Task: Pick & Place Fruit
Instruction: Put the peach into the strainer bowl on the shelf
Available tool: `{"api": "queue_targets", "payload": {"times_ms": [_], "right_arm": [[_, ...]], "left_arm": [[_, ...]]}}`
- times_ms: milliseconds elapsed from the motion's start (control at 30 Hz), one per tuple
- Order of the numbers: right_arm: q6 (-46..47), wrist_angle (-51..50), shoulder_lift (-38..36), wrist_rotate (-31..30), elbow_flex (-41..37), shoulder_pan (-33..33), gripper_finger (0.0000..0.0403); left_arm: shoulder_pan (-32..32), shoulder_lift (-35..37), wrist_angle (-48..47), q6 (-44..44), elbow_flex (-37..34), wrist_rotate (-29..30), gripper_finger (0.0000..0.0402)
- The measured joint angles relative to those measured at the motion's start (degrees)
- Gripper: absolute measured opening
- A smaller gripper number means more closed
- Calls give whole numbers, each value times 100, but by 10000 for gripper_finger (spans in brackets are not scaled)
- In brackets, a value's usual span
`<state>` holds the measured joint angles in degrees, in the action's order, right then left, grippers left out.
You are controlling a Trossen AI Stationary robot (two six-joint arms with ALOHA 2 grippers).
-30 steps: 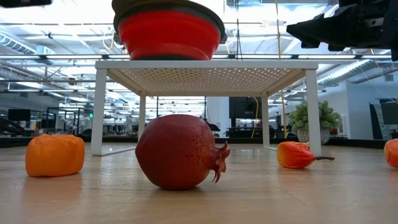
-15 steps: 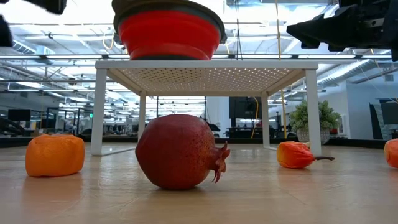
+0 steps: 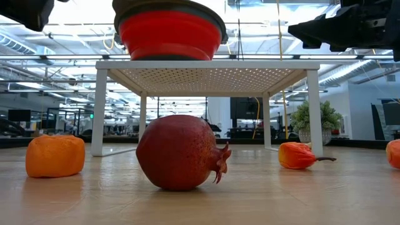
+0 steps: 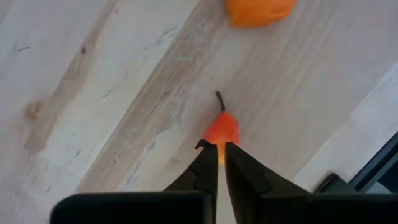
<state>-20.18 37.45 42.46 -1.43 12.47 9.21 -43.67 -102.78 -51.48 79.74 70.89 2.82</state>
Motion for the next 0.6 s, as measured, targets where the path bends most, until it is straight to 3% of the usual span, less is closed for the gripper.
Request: {"api": "queue_targets", "payload": {"times_ms": [133,433,600], "right_arm": [[0,0,-2,0,0,0,130],[0,0,-1,0,0,0,130],[0,2,-2,2,0,0,130]], "left_arm": [[-47,0,-1,61,0,19,74],[-47,0,-9,143,0,229,221],[-70,0,92,-409,0,278,282]]}}
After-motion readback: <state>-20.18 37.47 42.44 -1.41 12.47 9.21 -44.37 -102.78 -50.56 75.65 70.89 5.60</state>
